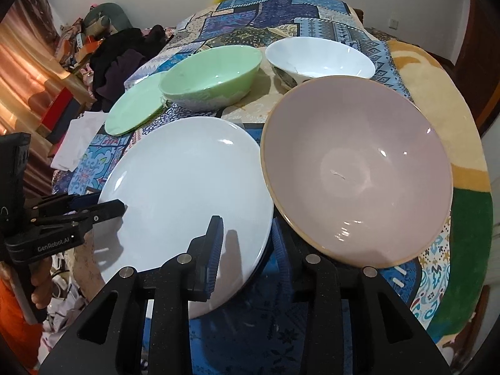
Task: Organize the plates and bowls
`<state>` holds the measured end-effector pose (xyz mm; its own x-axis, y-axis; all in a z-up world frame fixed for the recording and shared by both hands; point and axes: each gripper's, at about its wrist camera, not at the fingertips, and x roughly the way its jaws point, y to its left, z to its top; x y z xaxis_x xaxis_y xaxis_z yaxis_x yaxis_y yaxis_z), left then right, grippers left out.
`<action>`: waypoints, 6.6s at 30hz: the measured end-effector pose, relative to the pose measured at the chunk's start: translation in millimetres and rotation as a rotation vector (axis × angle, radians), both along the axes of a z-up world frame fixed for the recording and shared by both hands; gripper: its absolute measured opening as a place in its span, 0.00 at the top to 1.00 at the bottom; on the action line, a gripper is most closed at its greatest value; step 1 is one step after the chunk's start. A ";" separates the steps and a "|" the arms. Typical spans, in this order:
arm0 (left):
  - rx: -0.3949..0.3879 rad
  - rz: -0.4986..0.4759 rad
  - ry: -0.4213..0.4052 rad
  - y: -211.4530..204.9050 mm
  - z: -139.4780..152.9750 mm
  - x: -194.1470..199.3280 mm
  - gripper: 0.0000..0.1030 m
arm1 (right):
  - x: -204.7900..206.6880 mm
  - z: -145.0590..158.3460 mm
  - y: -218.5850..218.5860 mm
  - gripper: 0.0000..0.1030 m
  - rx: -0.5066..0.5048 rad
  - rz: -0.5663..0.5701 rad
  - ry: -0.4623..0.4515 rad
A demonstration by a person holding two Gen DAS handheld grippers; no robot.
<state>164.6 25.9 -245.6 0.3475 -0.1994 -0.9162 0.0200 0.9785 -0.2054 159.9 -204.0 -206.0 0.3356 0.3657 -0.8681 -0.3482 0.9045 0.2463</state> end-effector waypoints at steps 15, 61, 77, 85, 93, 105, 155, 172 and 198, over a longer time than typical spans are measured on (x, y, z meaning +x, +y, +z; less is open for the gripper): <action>0.029 0.133 -0.166 52.5 61.3 -18.6 0.56 | 4.4 53.3 27.8 0.69 0.058 0.069 -0.133; -0.029 0.257 0.012 197.2 -26.2 116.1 0.57 | 222.5 -34.6 244.7 0.61 -0.153 0.438 0.086; -0.091 0.264 0.027 204.2 -33.6 113.9 0.63 | 216.6 -50.3 260.8 0.69 -0.169 0.470 0.169; -0.063 0.297 0.037 220.6 -27.5 68.3 0.64 | 167.8 -43.0 269.8 0.71 -0.168 0.600 0.165; -0.055 0.312 0.060 227.3 -29.9 24.0 0.63 | 129.1 -47.5 259.9 0.72 -0.067 0.638 0.248; -0.083 0.352 0.046 228.7 -32.0 17.2 0.63 | 130.3 -51.7 267.3 0.72 -0.039 0.573 0.215; -0.060 0.192 -0.149 73.5 89.4 -47.5 0.64 | 1.7 60.0 77.6 0.72 0.112 0.262 -0.041; -0.083 0.084 -0.040 16.3 43.7 -21.7 0.63 | -8.5 22.4 21.4 0.72 0.101 0.103 0.002; -0.012 0.044 0.000 -7.4 17.2 17.6 0.62 | 1.5 -1.0 -0.6 0.70 0.129 0.048 0.060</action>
<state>182.1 18.5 -228.4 0.3561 -0.1948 -0.9139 -0.0228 0.9759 -0.2169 161.4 -204.7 -207.1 0.2639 0.4896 -0.8311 -0.3713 0.8468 0.3809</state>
